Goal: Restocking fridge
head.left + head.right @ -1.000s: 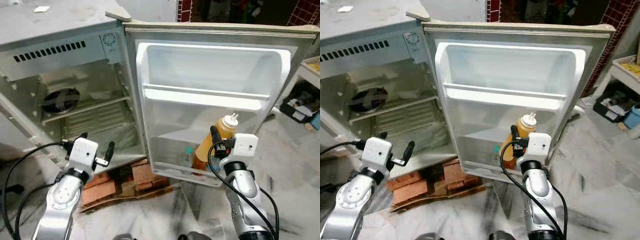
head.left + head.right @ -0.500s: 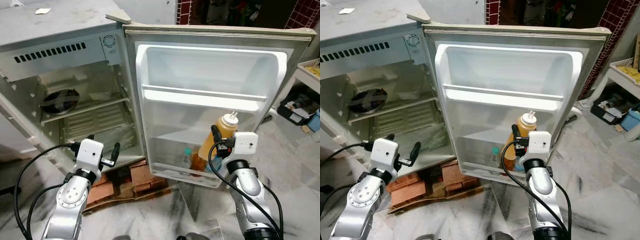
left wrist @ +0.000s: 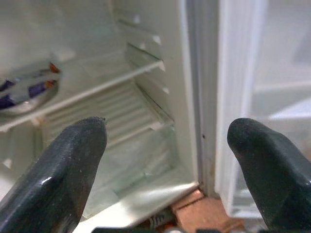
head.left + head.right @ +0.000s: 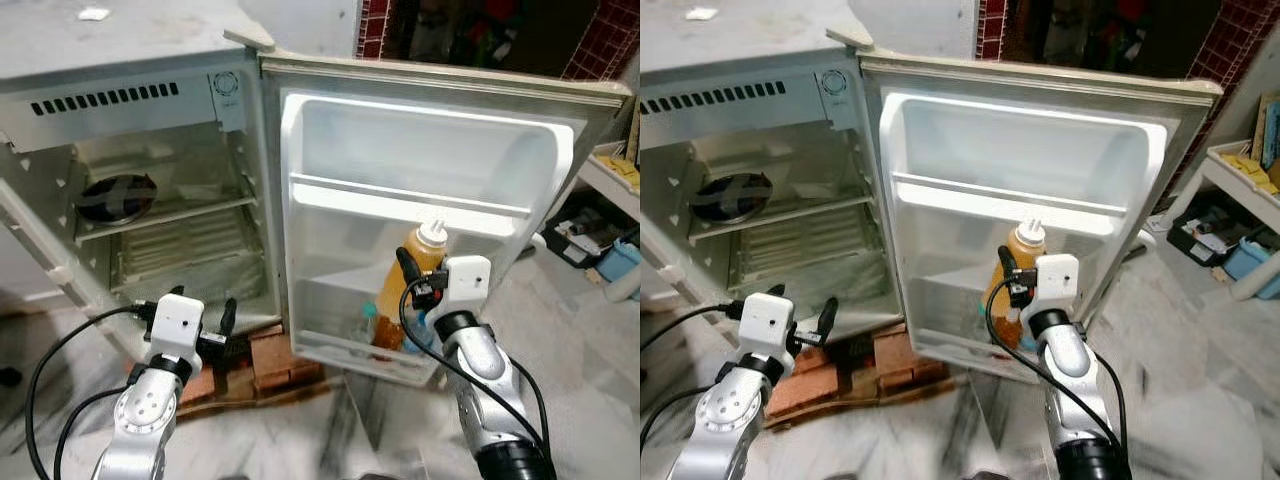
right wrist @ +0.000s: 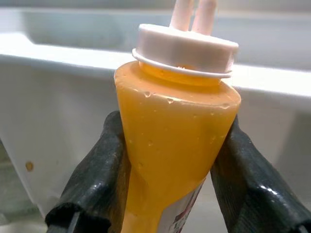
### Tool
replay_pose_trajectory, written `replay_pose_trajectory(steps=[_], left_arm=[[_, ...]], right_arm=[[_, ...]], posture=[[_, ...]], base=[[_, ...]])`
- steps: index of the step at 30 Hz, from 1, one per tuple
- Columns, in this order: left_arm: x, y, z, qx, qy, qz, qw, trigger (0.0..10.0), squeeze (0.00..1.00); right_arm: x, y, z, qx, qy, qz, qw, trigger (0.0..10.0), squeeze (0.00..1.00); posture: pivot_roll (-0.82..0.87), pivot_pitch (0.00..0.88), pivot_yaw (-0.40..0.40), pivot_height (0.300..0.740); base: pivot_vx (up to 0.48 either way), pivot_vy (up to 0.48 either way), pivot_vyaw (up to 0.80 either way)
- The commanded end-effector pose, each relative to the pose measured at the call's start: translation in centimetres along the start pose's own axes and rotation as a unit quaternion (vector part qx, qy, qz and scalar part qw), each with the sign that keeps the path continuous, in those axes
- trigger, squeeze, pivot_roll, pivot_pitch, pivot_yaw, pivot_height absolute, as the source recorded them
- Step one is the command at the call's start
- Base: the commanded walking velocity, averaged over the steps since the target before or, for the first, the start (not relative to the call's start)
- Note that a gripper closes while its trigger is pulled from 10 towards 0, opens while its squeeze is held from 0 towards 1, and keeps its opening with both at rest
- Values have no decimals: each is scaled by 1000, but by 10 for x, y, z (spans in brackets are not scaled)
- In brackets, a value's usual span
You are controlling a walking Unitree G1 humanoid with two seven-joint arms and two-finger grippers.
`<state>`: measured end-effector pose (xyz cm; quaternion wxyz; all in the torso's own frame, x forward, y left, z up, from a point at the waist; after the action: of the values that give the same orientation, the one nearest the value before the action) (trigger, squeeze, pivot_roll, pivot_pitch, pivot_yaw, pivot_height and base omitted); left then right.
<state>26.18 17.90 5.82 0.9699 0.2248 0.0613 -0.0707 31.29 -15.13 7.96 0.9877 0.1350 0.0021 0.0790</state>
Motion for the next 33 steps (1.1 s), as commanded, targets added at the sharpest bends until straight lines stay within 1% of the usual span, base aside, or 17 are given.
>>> replay_pose_trajectory(steps=[1,4,8,10,15,23,28,33], left_arm=[[-1,3,2,5,-4,7,1000,10000,0],[-1,3,2,4,-5,7,1000,10000,0],[-1,1,1,4,-1,9,1000,10000,0],[-1,1,1,4,-1,8,1000,10000,0],[0,2,1,-11,6,19,1000,10000,0],[0,4,-2,-15,13,29,999,10000,0],[0,7,-2,-3,17,42,999,10000,0],[-1,10,-4,-3,22,45,999,10000,0]], right_arm=[[5,4,7,-2,-13,14,1000,10000,0],[6,7,7,-1,-12,27,1000,10000,0],[3,11,4,2,-8,42,999,10000,0],[2,12,3,3,-7,43,999,10000,0],[1,15,1,1,-3,55,999,10000,0],[6,19,3,2,-8,67,998,10000,0],[8,20,4,3,-9,68,998,10000,0],[9,21,4,3,-9,70,998,10000,0]], posture=[[62,0,-45,740],[60,0,-43,740],[56,0,-42,740],[55,0,-41,731],[59,0,-44,697],[65,0,-48,637],[67,0,-50,637],[67,0,-51,637]], base=[[330,0,0],[304,0,0],[0,0,0],[0,0,0],[0,0,0],[0,0,0],[0,0,0],[0,0,0]])
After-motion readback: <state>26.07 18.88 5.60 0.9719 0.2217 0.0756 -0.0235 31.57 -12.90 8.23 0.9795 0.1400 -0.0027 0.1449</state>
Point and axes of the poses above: a point about 5 cm out from each wrist's last joint towards the gripper, its own x axis pointing out of the wrist towards the gripper, its own z axis along the axis of the wrist's last joint, y = z × x, the point moved 3 cm from there along x, pointing out of the wrist towards the gripper, and after that the axes turned 14 degrees about x, right-handed, at the moved point
